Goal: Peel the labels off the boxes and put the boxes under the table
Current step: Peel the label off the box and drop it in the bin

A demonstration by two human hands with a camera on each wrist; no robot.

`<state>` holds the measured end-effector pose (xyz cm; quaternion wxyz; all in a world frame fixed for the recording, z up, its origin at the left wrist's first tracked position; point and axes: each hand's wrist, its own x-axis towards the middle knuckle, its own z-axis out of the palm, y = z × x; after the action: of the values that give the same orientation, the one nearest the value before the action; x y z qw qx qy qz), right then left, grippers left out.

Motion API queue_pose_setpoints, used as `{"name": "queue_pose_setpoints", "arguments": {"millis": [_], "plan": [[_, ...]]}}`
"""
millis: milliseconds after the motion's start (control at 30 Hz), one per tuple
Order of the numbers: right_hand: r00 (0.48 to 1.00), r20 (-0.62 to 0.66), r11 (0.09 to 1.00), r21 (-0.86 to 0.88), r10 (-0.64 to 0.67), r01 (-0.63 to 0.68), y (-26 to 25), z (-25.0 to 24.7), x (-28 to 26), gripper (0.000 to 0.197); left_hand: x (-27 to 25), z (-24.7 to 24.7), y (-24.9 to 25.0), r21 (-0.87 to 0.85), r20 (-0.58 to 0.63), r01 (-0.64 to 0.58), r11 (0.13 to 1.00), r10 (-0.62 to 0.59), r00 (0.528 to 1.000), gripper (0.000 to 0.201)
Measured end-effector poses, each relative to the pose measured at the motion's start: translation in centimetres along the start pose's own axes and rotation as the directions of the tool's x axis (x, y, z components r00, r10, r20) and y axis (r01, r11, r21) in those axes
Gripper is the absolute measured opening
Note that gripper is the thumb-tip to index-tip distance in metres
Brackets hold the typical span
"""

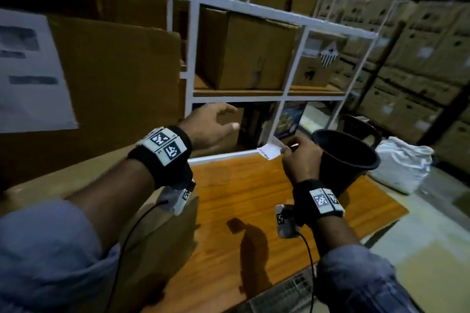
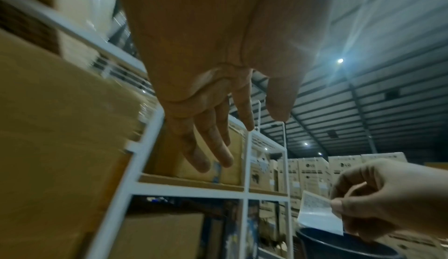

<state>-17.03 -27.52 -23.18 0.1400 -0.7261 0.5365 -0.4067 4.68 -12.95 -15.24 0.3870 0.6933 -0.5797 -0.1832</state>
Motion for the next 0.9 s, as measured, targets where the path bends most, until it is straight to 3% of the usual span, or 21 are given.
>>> {"name": "queue_pose_setpoints", "arguments": {"millis": [200,467,667,900], "plan": [[0.988,-0.054,0.988,0.054,0.148,-0.145,9.9,-2.8,9.7,0.032,9.8,8.9,3.1,0.001,0.069,0.017,1.000,-0.018,0.997,0.057],[0.936,-0.147,0.943,-0.056,0.318,-0.329,20.8,-5.0,19.3,0.025,18.0,16.6,4.1,0.036,0.180,0.037,0.999,-0.042,0.983,0.059],[0.954,-0.114,0.945,-0.147,0.276,-0.291,25.8,-3.0,21.2,0.015,20.9,20.6,2.9,0.008,0.219,0.063,0.998,-0.063,0.974,0.054],[0.970,-0.055,0.942,-0.230,0.237,-0.243,28.3,-1.7,21.5,0.020,22.8,25.0,2.6,-0.011,0.298,0.090,0.996,-0.083,0.951,0.053]]}}
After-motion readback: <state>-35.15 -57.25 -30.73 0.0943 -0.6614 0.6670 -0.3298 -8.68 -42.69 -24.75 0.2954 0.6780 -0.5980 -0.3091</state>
